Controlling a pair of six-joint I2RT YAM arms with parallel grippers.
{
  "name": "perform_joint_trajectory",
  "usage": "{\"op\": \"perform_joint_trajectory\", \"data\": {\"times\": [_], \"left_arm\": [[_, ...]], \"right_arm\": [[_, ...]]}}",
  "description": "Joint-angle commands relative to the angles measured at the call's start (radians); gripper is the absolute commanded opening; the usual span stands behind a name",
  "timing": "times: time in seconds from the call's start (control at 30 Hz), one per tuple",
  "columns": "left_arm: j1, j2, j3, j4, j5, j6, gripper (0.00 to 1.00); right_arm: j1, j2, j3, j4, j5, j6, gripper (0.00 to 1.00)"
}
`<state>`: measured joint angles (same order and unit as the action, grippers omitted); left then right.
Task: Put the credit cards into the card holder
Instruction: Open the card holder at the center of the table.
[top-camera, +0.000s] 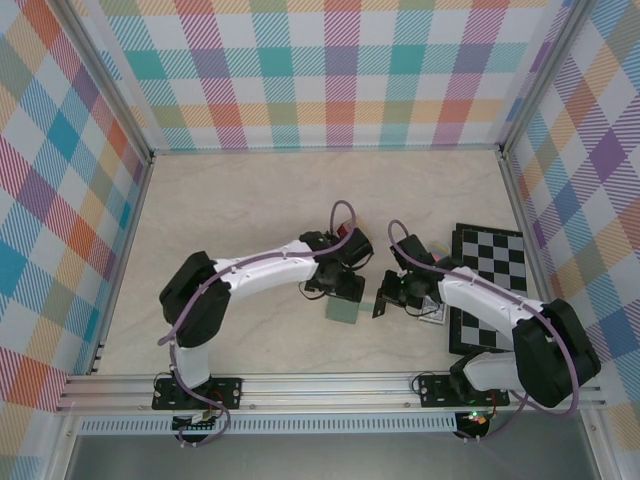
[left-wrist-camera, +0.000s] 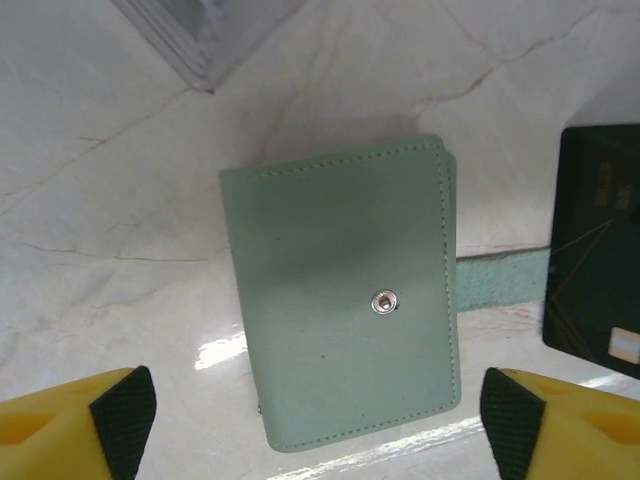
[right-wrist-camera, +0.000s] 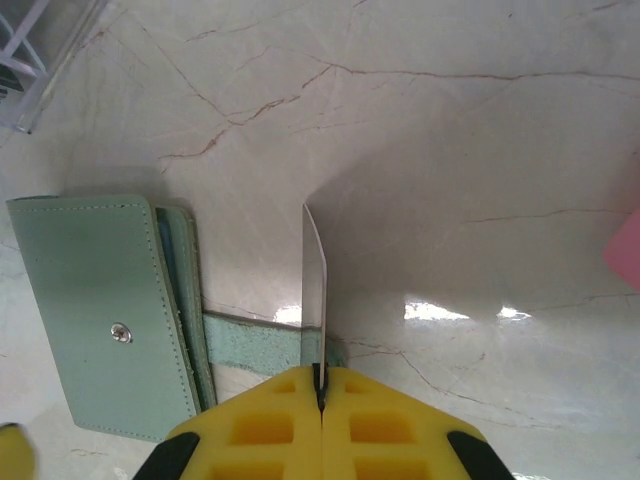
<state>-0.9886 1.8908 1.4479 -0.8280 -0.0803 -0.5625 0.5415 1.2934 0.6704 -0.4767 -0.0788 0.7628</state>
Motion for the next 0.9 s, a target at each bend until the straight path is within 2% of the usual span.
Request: {"op": "perform_joint_trajectory", "data": {"times": [0.0,0.3,0.63,0.87], "left_arm": [[-0.041,0.054,0.074,-0.121,-0.102,-0.011,0.93],[-0.068,0.166,0.152,-0.139,-0.117,-0.031,0.96],[-0.068,0.206,0.141,-0.115,-0.108,-0.04,1.0],[-0.068,0.196,0.142,-0.138,-0.15,-0.049,0.97]], "right_arm": [[-0.015,-0.012,-0.038,0.006,-0.002,0.007,0.04],[-0.043,-0.009,-0.071,0.038,-0.026,0.004,0.04],[-0.05,0.017,-0.072,0.044,-0.032,-0.002,0.04],[-0.054,0.025,-0.058,0.01,0.004,-0.012,0.04]]}}
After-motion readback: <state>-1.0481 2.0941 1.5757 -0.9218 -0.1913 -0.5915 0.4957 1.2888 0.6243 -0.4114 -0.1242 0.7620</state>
